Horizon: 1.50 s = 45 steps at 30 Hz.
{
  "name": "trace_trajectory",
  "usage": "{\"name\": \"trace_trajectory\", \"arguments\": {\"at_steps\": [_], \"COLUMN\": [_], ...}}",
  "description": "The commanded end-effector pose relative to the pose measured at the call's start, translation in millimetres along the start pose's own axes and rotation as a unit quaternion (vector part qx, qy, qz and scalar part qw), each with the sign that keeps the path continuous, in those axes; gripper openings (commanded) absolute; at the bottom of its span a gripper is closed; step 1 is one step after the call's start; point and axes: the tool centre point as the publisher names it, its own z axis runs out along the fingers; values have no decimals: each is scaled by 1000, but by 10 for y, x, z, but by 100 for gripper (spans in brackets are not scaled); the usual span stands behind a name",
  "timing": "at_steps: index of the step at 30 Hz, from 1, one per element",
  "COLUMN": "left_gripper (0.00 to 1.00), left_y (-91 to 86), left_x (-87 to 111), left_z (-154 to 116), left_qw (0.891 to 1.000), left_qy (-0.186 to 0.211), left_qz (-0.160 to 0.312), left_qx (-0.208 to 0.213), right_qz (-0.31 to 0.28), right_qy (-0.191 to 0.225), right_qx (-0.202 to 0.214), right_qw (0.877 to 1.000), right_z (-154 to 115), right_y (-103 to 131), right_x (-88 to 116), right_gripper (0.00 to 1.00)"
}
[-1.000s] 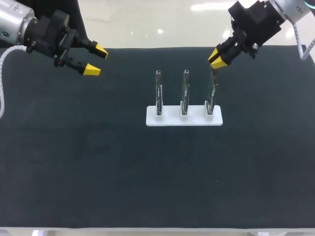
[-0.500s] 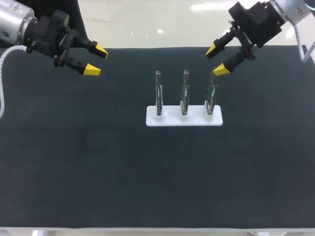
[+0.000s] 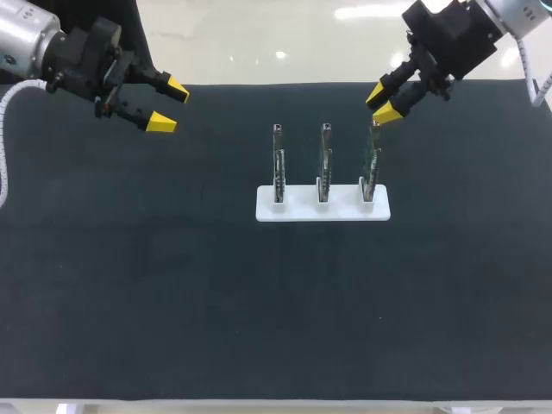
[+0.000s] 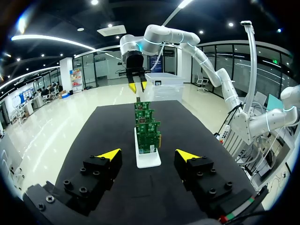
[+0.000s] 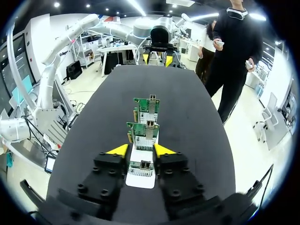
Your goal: Pick up the optical module with the left hand, and insert it into the network port with the right hand.
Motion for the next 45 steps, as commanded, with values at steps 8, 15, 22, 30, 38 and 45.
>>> {"name": "trace_trajectory", "arguments": {"at_steps": [8,15,22,30,38,45], "left_gripper": [100,100,100,100,100,100], "left_y": [11,11,11,11,11,11], "left_x": [-1,-1,-1,-1,-1,-1], "left_z": [-2,-2,-2,-2,-2,-2], "left_qw": [1000,1000,1000,1000,1000,1000], "left_qy": [1,1,1,1,1,1], "left_qz": [0,0,0,0,0,0], "left_qx": [1,1,1,1,1,1], "right_qz": [0,-4,-9,-15,-18,-18], "right_qy": [-1,-2,-5,-10,-12,-13], "right_qx": [3,5,7,9,11,14], "right_qw": [1000,1000,1000,1000,1000,1000], "right_z": [31,56,90,120,161,213], "right_y": [45,45,34,18,16,37], "right_x": [28,64,97,133,176,208], "right_gripper": [0,0,0,0,0,0]}}
